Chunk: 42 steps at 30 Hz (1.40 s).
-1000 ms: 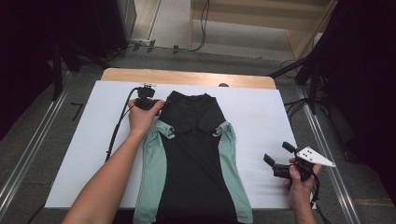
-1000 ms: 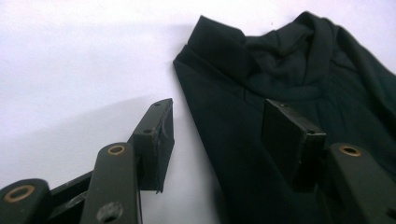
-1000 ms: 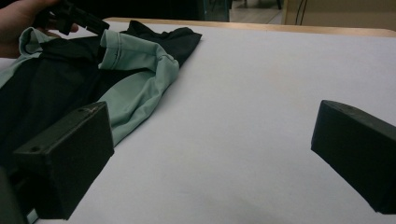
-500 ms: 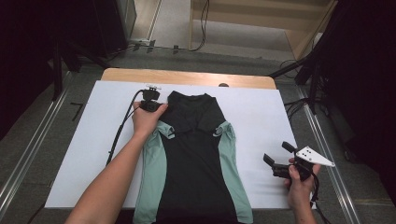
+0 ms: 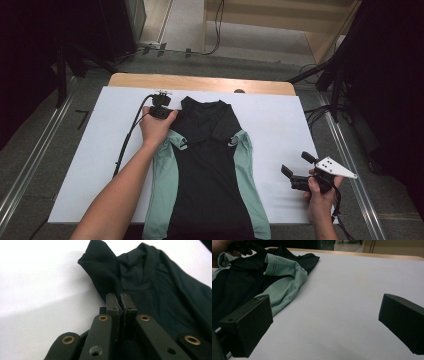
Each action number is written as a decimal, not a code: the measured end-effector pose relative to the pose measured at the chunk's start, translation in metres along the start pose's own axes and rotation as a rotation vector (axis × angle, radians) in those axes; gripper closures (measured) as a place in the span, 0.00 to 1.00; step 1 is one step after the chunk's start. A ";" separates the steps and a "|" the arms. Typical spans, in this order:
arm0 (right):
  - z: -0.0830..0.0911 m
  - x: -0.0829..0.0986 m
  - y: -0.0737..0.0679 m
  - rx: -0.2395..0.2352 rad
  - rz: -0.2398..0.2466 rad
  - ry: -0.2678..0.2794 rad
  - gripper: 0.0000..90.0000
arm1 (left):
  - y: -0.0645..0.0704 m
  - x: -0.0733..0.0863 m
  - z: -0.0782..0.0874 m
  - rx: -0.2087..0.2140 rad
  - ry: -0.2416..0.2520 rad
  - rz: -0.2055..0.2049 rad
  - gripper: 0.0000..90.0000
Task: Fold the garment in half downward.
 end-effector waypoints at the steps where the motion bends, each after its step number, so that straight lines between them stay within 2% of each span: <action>1: 0.000 0.000 0.000 0.003 0.002 -0.002 0.00 | 0.001 -0.001 0.001 0.003 0.002 -0.003 0.97; 6: 0.000 -0.002 -0.002 0.009 0.029 -0.005 0.00 | 0.005 -0.005 0.007 0.011 0.028 -0.013 0.97; 10: 0.000 -0.005 -0.003 0.008 0.007 -0.001 0.00 | 0.010 -0.008 0.011 0.020 0.039 -0.030 0.97; 14: -0.002 -0.013 -0.007 -0.009 0.005 0.003 0.00 | 0.013 -0.010 0.013 0.026 0.049 -0.038 0.97; 17: -0.004 -0.022 -0.011 -0.031 -0.002 0.012 0.00 | 0.016 -0.011 0.015 0.032 0.054 -0.043 0.97; 20: -0.006 -0.032 -0.013 -0.031 -0.011 0.024 0.00 | 0.019 -0.012 0.016 0.042 0.061 -0.048 0.97; 29: -0.021 -0.053 -0.022 -0.048 0.002 0.010 0.00 | 0.022 -0.014 0.020 0.051 0.077 -0.056 0.97; 42: -0.051 -0.087 -0.032 -0.086 0.017 -0.010 0.00 | 0.025 -0.015 0.022 0.056 0.083 -0.063 0.97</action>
Point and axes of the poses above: each handheld gripper's, and its own axes: z roughly backward along the jaws, x roughly out of its underside, y roughly to its right, the point moved 8 cm from there along -z, roughly forward along the jaws, and after that the axes turned 2 degrees about y, right-handed, at the moved point
